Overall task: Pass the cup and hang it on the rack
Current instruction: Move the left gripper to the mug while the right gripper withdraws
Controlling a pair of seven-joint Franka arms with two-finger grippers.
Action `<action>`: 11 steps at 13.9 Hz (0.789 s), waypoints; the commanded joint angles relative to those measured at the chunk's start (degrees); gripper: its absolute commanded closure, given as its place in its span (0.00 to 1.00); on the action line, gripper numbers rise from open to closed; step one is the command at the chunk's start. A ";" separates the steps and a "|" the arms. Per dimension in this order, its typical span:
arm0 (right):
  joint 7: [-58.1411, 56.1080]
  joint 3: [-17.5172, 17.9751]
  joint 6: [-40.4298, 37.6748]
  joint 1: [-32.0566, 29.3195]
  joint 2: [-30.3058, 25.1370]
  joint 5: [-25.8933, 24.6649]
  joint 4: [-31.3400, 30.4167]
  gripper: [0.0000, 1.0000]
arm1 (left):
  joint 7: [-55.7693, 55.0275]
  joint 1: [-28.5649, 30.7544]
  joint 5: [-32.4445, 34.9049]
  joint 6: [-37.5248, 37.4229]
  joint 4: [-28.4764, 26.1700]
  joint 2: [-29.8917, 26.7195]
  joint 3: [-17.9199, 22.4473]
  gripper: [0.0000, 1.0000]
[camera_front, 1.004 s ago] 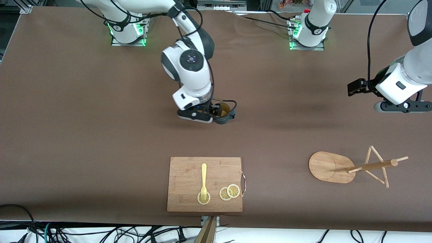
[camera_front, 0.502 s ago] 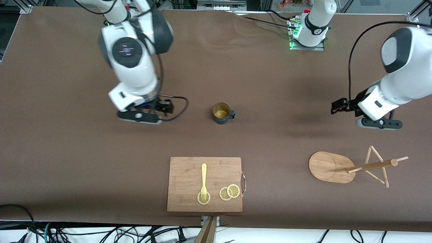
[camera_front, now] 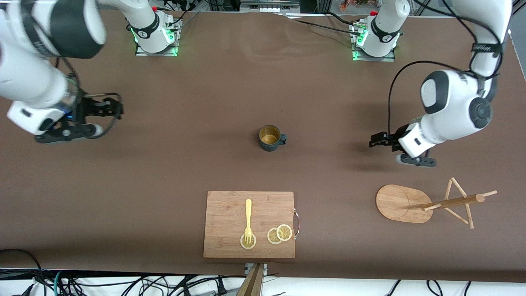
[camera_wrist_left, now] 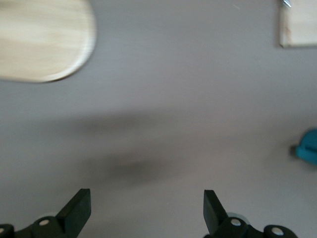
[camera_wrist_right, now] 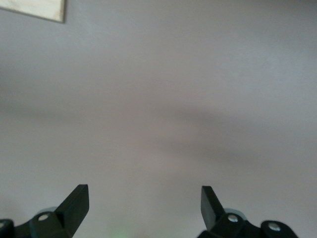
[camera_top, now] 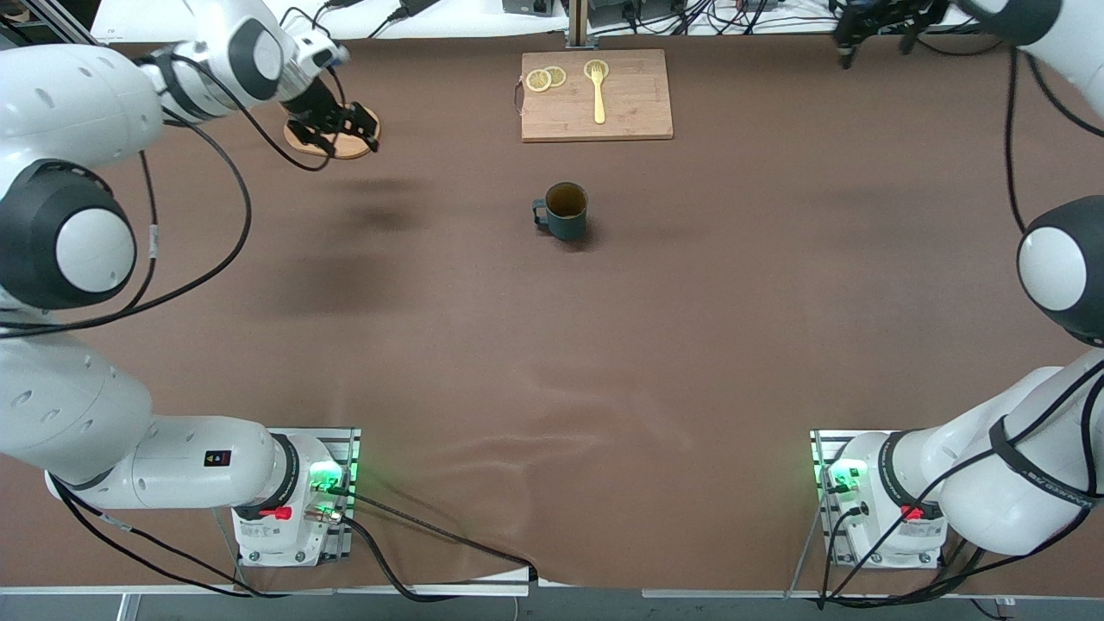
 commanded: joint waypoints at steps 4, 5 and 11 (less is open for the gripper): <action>-4.23 -6.05 -3.15 0.67 -1.30 1.02 -0.74 0.00 | 41.10 9.68 -21.35 0.59 0.74 7.59 -7.99 0.00; -3.88 -5.61 -2.80 0.76 -1.04 0.67 -0.56 0.00 | 48.48 10.39 -25.39 0.59 0.74 9.09 -8.69 0.00; -3.27 -5.52 -2.72 1.01 0.28 1.63 2.52 0.00 | 79.17 14.70 -44.47 0.42 0.30 15.60 -16.94 0.00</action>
